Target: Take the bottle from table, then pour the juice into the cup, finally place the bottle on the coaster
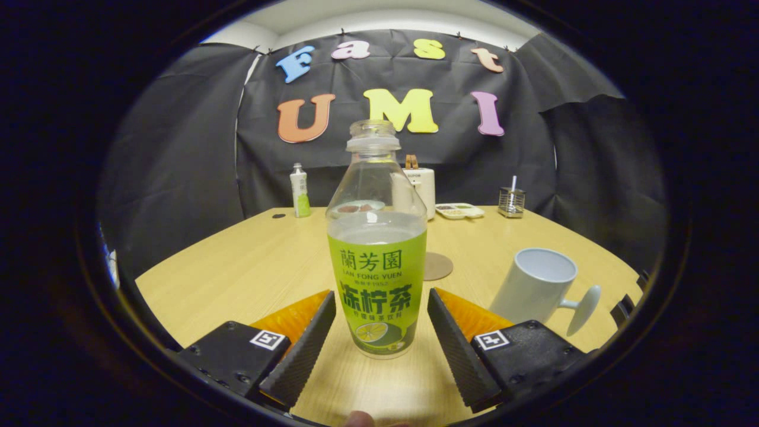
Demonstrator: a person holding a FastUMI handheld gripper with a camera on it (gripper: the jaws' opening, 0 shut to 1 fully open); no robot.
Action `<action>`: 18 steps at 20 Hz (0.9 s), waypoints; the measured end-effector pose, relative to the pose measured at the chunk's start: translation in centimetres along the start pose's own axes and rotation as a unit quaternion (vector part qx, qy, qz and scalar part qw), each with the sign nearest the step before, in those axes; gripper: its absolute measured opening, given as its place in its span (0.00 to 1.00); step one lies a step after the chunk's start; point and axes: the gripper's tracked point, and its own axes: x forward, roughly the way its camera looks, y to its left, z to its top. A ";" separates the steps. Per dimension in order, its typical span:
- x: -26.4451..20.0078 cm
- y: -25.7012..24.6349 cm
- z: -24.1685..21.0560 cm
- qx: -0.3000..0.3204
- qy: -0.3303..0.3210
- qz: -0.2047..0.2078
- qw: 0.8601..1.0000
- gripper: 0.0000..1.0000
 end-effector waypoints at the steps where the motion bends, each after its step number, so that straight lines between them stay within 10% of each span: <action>1: 0.2 0.2 0.1 0.003 -0.001 0.003 1.000 1.00; 18: -0.5 1.4 2.2 0.114 0.028 0.040 0.992 0.78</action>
